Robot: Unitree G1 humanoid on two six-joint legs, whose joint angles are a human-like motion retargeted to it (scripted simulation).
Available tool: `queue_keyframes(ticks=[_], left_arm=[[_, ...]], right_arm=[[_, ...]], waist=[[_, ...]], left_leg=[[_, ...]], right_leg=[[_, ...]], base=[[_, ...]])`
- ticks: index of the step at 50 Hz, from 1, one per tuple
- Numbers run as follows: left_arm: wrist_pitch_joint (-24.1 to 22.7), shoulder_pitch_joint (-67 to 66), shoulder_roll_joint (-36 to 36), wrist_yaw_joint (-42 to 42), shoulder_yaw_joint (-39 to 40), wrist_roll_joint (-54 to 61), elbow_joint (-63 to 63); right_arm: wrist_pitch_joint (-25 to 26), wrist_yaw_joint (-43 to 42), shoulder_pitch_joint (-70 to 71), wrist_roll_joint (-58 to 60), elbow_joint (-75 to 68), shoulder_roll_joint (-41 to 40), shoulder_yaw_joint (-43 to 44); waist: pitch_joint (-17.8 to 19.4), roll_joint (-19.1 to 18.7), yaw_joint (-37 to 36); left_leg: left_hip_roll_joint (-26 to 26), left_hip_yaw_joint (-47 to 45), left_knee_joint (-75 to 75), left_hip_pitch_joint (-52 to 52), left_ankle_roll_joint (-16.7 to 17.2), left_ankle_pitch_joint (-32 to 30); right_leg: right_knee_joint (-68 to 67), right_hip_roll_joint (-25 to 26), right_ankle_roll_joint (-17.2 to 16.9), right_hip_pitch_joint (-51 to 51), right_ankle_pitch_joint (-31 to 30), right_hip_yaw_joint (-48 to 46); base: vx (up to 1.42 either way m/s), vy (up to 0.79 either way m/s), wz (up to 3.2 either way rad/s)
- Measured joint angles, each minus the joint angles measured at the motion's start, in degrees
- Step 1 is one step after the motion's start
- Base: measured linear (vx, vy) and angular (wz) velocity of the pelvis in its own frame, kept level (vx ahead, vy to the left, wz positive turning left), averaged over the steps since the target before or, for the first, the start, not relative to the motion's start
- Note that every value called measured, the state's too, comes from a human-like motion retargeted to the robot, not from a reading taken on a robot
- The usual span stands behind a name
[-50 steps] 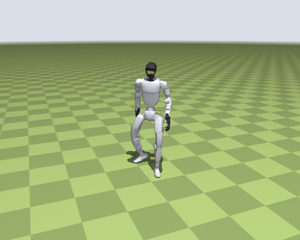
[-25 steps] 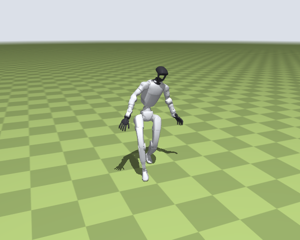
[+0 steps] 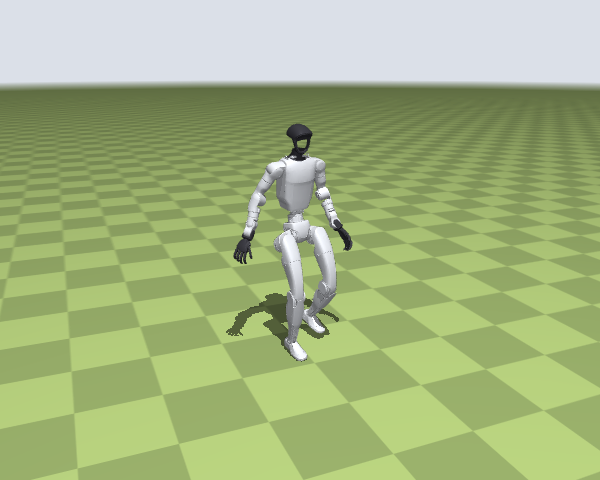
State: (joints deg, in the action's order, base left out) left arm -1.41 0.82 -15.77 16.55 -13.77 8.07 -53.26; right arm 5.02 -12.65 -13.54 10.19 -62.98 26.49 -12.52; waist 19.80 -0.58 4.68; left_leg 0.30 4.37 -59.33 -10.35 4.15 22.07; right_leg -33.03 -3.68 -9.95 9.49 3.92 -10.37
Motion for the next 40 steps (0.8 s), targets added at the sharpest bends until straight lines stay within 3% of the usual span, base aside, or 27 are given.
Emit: queue_keyframes(ticks=[2, 5, 8, 13, 15, 17, 25, 30, 35, 38, 40], left_arm=[[-0.89, -3.69, 0.09, -1.94, -0.83, -1.34, -3.12], [-1.68, -9.15, 1.4, -3.17, 1.1, -2.75, -9.4], [-2.11, -14.23, 3.72, -1.97, 5.89, -1.27, -15.79], [-1.33, -18.88, 6.88, 0.27, 10.57, 1.85, -20.99], [1.0, -18.65, 8.21, -1.02, 12.52, -0.98, -21.72], [0.65, -19.19, 8.26, -1.91, 12.02, -1.32, -20.69], [-0.26, -15.73, 5.24, -5.11, 10.31, -1.23, -13.55], [-0.76, -11.52, 4.38, -3.56, 9.33, 3.04, -10.9], [0.41, -5.05, 1.74, -4.82, 3.6, 1.53, -9.93], [0.55, -1.99, 0.29, -5.8, -0.09, -1.34, -8.57], [0.91, 3.44, -0.19, -5.89, -2.81, -2.49, -9.28]], right_arm=[[-4.21, -2.01, 4.13, -0.2, 5.1, 0.06, -3.27], [-6.77, -3.15, 11.67, 3.3, 14.6, 2.55, -8.79], [-8.53, -4.43, 20.4, 5.41, 23.63, 5.16, -11.34], [-10.42, -9.88, 32.82, 3.08, 34.96, 7.61, -12.04], [-6.65, -9.95, 37.35, -0.19, 38.74, 8.79, -12.33], [-5.96, -10.25, 40.16, 0.58, 39.6, 8.3, -13.13], [-5.84, -2.34, 39.39, 0.0, 39.01, 3.49, -12.97], [-4.76, 1.52, 35.33, 1.93, 34.16, -0.27, -13.33], [-2.69, 6.23, 28.09, 0.25, 31.05, -3.04, -11.14], [-2.17, 8.33, 22.64, -3.74, 29.47, -5.3, -10.23], [-2.02, 10.4, 21.24, -9.7, 26.44, -6.87, -8.61]], waist=[[0.79, -0.65, -5.93], [1.37, -2.91, -14.08], [1.6, -3.94, -18.4], [2.61, -5.2, -21.3], [3.28, -6.14, -22.15], [3.03, -5.88, -22.86], [-0.39, -3.45, -24.07], [-4.59, -2.75, -17.83], [-9.11, -0.41, -11.87], [-12.0, 1.3, -10.38], [-13.02, 2.76, -9.14]], left_leg=[[-0.83, -0.6, 18.71, -0.08, 1.6, -7.49], [2.1, -3.2, 47.2, 1.17, 5.42, -21.42], [5.37, -12.65, 61.43, -1.47, 8.47, -26.25], [9.44, -28.14, 64.33, -11.05, 8.51, -25.77], [11.28, -32.91, 64.33, -13.95, 9.22, -27.76], [11.88, -34.99, 64.33, -15.62, 9.45, -29.52], [9.83, -29.48, 64.21, -14.03, 8.99, -31.73], [8.78, -32.56, 59.32, -9.23, 8.29, -32.6], [7.28, -26.54, 46.22, -6.62, 5.59, -25.5], [6.71, -24.85, 39.73, -3.89, 4.35, -22.71], [4.77, -19.98, 36.22, -3.43, 3.93, -17.62]], right_leg=[[5.55, 2.97, 0.11, -6.61, -1.45, 3.32], [12.66, 7.33, 0.34, -15.59, -3.36, 10.07], [18.31, 8.06, -0.57, -23.7, -3.81, 16.39], [19.68, 6.37, -1.2, -29.46, -2.1, 21.82], [17.69, 6.1, -1.62, -29.24, -0.73, 23.51], [16.65, 5.25, -1.75, -29.38, 0.24, 24.82], [15.81, 1.36, -2.26, -28.54, 4.03, 28.2], [16.54, 1.83, -1.09, -26.69, 6.39, 25.84], [16.78, 1.14, -0.67, -24.48, 9.41, 21.64], [17.64, 0.46, -0.47, -23.85, 10.34, 19.18], [17.15, 0.21, -0.68, -23.24, 11.7, 15.8]], base=[[0.61, -0.28, -1.94], [0.6, -0.15, -2.36], [0.56, -0.04, -1.95], [0.38, 0.03, -1.08], [0.29, 0.05, -0.88], [0.29, 0.07, -0.74], [0.26, 0.11, -0.36], [0.24, 0.12, 0.52], [0.29, 0.13, 0.88], [0.35, 0.15, 0.96], [0.37, 0.18, 1.5]])
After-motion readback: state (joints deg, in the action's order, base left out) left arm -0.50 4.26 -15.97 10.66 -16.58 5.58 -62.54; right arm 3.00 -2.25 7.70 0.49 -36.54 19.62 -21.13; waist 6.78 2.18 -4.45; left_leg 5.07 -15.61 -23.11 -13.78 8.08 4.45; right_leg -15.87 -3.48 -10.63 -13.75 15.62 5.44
